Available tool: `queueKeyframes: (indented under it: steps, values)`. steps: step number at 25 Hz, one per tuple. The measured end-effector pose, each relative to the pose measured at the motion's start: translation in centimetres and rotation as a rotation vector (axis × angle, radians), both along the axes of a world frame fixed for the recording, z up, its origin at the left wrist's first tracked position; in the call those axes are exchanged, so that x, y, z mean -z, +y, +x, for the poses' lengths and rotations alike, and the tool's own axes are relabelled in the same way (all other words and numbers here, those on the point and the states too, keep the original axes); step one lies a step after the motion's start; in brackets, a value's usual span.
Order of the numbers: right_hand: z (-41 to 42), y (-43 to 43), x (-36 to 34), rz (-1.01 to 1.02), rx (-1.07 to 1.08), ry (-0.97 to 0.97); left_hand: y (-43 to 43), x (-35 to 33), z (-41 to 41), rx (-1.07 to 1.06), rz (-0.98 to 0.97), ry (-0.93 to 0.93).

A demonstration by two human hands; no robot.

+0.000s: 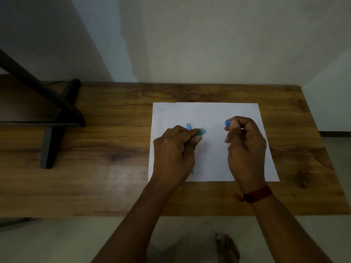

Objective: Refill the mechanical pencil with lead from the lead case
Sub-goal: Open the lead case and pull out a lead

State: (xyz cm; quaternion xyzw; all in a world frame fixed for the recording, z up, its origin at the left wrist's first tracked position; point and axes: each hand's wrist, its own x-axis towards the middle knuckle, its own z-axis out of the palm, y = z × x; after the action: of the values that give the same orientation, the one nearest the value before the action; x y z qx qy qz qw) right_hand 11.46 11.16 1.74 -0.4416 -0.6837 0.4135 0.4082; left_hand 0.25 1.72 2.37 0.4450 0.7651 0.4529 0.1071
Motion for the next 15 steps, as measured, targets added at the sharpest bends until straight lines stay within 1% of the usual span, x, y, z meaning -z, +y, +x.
queueKeyframes:
  steps: [4, 7, 10, 12, 15]
  values:
    - [1.8, 1.3, 1.0, 0.170, 0.076, -0.173, 0.3, 0.1, 0.4, -0.034, 0.072, -0.036]
    - [3.5, 2.6, 1.7, 0.282, 0.071, -0.378, 0.6, 0.2, 1.0, -0.051, 0.095, -0.071]
    - [4.4, 3.2, 2.3, 0.338, 0.073, -0.582, 1.1, 0.3, 1.8, -0.050, 0.075, -0.179]
    - [4.6, 3.4, 2.5, 0.356, 0.089, -0.651, 1.4, 0.6, 2.6, -0.029, 0.065, -0.212]
    - [4.6, 3.6, 2.5, 0.367, 0.097, -0.687, 1.5, 0.7, 3.4, -0.007, 0.046, -0.229]
